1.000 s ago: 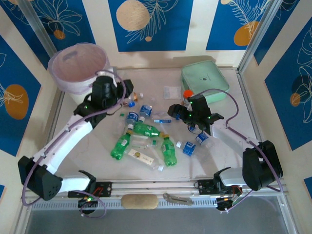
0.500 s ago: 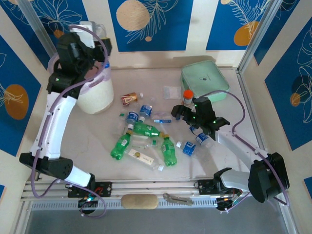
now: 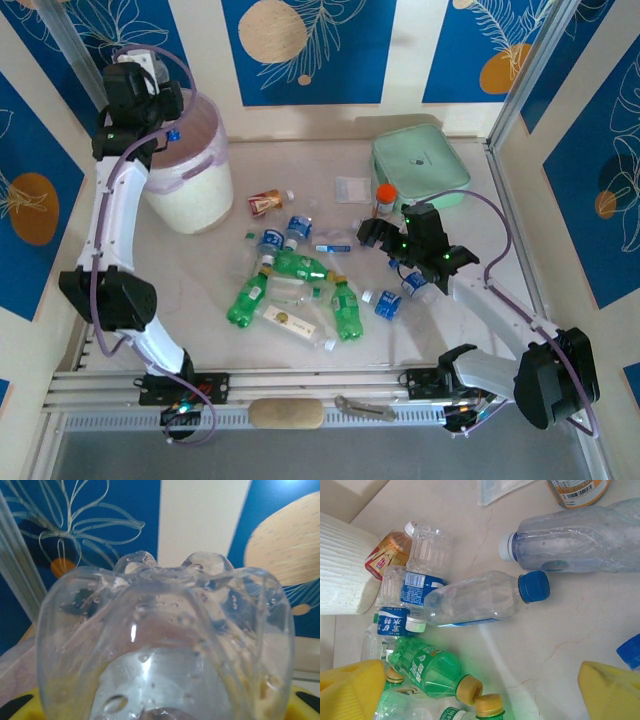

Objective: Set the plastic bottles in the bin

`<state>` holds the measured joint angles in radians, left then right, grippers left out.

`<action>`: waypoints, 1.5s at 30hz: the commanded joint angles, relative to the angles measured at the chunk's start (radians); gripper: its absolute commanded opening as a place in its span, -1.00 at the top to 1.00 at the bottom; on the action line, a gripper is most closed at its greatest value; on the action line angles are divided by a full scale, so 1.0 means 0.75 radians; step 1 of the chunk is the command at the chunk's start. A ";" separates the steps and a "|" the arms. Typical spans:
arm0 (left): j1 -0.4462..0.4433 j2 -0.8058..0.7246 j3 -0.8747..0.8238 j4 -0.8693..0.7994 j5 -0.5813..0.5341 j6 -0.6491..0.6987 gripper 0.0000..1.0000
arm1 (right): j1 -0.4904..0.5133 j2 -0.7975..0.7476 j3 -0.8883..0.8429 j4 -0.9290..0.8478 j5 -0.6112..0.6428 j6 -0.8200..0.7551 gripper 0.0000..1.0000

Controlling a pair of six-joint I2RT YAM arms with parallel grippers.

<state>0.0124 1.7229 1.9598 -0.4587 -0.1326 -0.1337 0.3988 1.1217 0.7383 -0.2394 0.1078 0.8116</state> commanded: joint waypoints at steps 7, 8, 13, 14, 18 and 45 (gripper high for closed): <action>0.131 0.150 0.034 -0.082 0.076 -0.169 0.35 | -0.019 -0.072 -0.014 -0.043 0.036 0.016 -0.98; 0.131 0.158 0.023 -0.087 0.091 -0.173 0.35 | -0.020 -0.071 -0.015 -0.043 0.034 0.018 -0.98; 0.132 0.179 -0.003 -0.108 0.154 -0.187 0.29 | -0.020 -0.061 -0.002 -0.043 0.018 0.019 -0.98; 0.131 0.181 -0.003 -0.114 0.162 -0.184 0.26 | -0.020 -0.058 0.001 -0.043 0.014 0.019 -0.98; 0.132 0.180 -0.003 -0.128 0.170 -0.172 0.09 | -0.020 -0.052 -0.001 -0.033 0.009 0.027 -0.98; -0.009 -0.523 -0.515 -0.146 0.679 -0.225 -0.74 | -0.018 0.134 0.115 0.002 -0.056 -0.013 -0.98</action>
<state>0.0410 1.3918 1.6627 -0.5587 0.2733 -0.2844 0.3882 1.2015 0.7769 -0.2501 0.0967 0.8177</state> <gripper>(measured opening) 0.871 0.991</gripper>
